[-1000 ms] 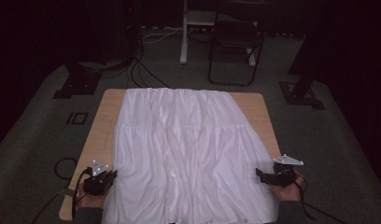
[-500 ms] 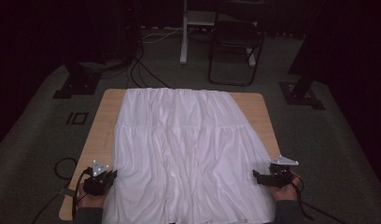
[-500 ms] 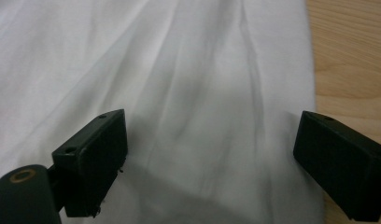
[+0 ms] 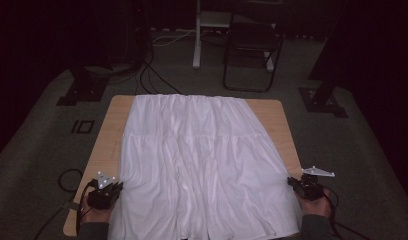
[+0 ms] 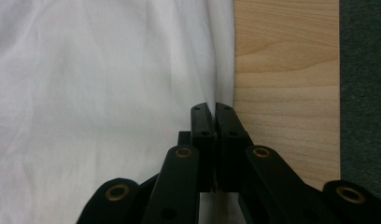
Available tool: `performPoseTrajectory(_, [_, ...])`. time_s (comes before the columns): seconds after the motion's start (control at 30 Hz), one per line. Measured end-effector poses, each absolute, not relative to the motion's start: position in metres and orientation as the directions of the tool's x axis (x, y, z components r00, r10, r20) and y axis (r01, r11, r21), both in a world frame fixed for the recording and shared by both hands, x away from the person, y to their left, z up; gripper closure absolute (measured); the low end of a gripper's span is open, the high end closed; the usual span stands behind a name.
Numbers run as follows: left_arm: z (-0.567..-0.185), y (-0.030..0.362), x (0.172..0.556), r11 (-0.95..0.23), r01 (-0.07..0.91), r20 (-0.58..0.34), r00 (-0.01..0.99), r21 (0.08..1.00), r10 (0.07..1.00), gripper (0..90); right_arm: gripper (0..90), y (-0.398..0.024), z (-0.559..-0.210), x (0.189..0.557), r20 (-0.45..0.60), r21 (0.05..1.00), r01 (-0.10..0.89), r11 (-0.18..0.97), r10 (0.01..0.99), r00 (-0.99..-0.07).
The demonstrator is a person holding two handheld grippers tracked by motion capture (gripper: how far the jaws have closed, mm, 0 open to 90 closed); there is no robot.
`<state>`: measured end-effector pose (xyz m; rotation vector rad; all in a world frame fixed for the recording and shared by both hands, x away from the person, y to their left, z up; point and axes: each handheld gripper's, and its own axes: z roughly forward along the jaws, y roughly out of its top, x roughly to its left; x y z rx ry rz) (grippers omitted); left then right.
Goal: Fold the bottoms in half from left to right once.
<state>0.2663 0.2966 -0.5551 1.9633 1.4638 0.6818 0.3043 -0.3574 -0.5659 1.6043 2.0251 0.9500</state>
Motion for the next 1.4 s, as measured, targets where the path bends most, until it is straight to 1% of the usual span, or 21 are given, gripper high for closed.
performPoseTrajectory(0.4, [-0.531,0.404,0.277,0.0,0.621,0.071,-0.09,0.784,0.993,87.3,87.4,-0.363,-0.566,0.302,0.102,0.71,0.692,0.132,0.952,-0.287])
performPoseTrajectory(0.43, [-0.528,0.423,0.28,0.029,0.616,0.095,-0.169,0.787,0.981,87.4,87.4,-0.363,-0.566,0.301,0.101,0.711,0.691,0.133,0.953,-0.287])
performPoseTrajectory(0.47, [-0.528,0.423,0.28,0.029,0.616,0.095,-0.169,0.787,0.981,87.5,87.4,-0.363,-0.566,0.301,0.101,0.711,0.691,0.133,0.953,-0.287])
performPoseTrajectory(0.5, [-0.524,0.437,0.283,0.059,0.613,0.136,-0.267,0.788,0.954,87.5,87.4,-0.364,-0.566,0.301,0.102,0.715,0.687,0.131,0.952,-0.288])
performPoseTrajectory(0.53, [-0.524,0.437,0.283,0.059,0.613,0.136,-0.267,0.788,0.954,87.6,87.3,-0.364,-0.567,0.301,0.102,0.717,0.685,0.131,0.952,-0.289])
performPoseTrajectory(0.57, [-0.518,0.448,0.284,0.089,0.601,0.172,-0.362,0.794,0.916,87.6,87.3,-0.364,-0.567,0.301,0.102,0.719,0.683,0.131,0.952,-0.29])
performPoseTrajectory(0.63, [-0.51,0.449,0.285,0.087,0.598,0.219,-0.419,0.796,0.881,87.6,87.3,-0.364,-0.567,0.3,0.104,0.72,0.682,0.13,0.951,-0.291])
performPoseTrajectory(0.73, [-0.499,0.438,0.28,0.083,0.561,0.17,-0.383,0.824,0.908,87.4,87.2,-0.362,-0.567,0.3,0.105,0.722,0.677,0.141,0.945,-0.308])
performPoseTrajectory(0.83, [-0.473,0.391,0.272,-0.031,0.516,0.177,-0.236,0.856,0.955,87.3,86.8,-0.356,-0.567,0.3,0.089,0.724,0.669,0.167,0.94,-0.33])
performPoseTrajectory(0.87, [-0.473,0.391,0.272,-0.031,0.516,0.177,-0.236,0.856,0.955,87.3,86.8,-0.356,-0.567,0.3,0.089,0.724,0.669,0.167,0.94,-0.33])
performPoseTrajectory(0.9, [-0.459,0.363,0.266,-0.077,0.476,0.165,-0.146,0.876,0.975,87.3,86.7,-0.355,-0.567,0.3,0.086,0.725,0.667,0.17,0.939,-0.333])
performPoseTrajectory(0.93, [-0.459,0.363,0.266,-0.077,0.476,0.165,-0.146,0.876,0.975,87.3,86.6,-0.355,-0.567,0.3,0.085,0.726,0.666,0.171,0.939,-0.334])
performPoseTrajectory(0.97, [-0.445,0.333,0.263,-0.133,0.438,0.167,-0.041,0.889,0.985,87.2,86.5,-0.355,-0.568,0.3,0.087,0.728,0.665,0.169,0.938,-0.334])
performPoseTrajectory(1.0, [-0.445,0.333,0.263,-0.133,0.438,0.167,-0.041,0.889,0.985,87.2,86.5,-0.355,-0.568,0.3,0.087,0.728,0.665,0.169,0.938,-0.334])
performPoseTrajectory(1.03, [-0.436,0.3,0.262,-0.181,0.409,0.159,0.088,0.894,0.983,87.2,86.4,-0.355,-0.568,0.3,0.093,0.728,0.665,0.164,0.938,-0.334])
performPoseTrajectory(1.1, [-0.433,0.267,0.267,-0.217,0.398,0.136,0.221,0.891,0.966,87.2,86.2,-0.355,-0.568,0.299,0.094,0.731,0.663,0.163,0.938,-0.334])
performPoseTrajectory(1.13, [-0.433,0.267,0.267,-0.217,0.398,0.136,0.221,0.891,0.966,87.1,86.2,-0.355,-0.568,0.299,0.094,0.731,0.663,0.163,0.938,-0.334])
performPoseTrajectory(1.23, [-0.447,0.197,0.288,-0.305,0.41,0.113,0.43,0.86,0.896,87.1,86.0,-0.354,-0.568,0.299,0.089,0.732,0.66,0.167,0.938,-0.336])
performPoseTrajectory(1.27, [-0.447,0.197,0.288,-0.305,0.41,0.113,0.43,0.86,0.896,87.1,86.0,-0.354,-0.568,0.299,0.089,0.732,0.66,0.167,0.938,-0.336])
performPoseTrajectory(1.3, [-0.455,0.163,0.298,-0.333,0.398,0.098,0.506,0.855,0.857,87.1,86.0,-0.354,-0.568,0.299,0.087,0.733,0.659,0.167,0.938,-0.335])
performPoseTrajectory(1.4, [-0.46,0.131,0.307,-0.35,0.381,0.083,0.567,0.856,0.819,87.2,86.0,-0.354,-0.569,0.298,0.086,0.734,0.658,0.167,0.939,-0.334])
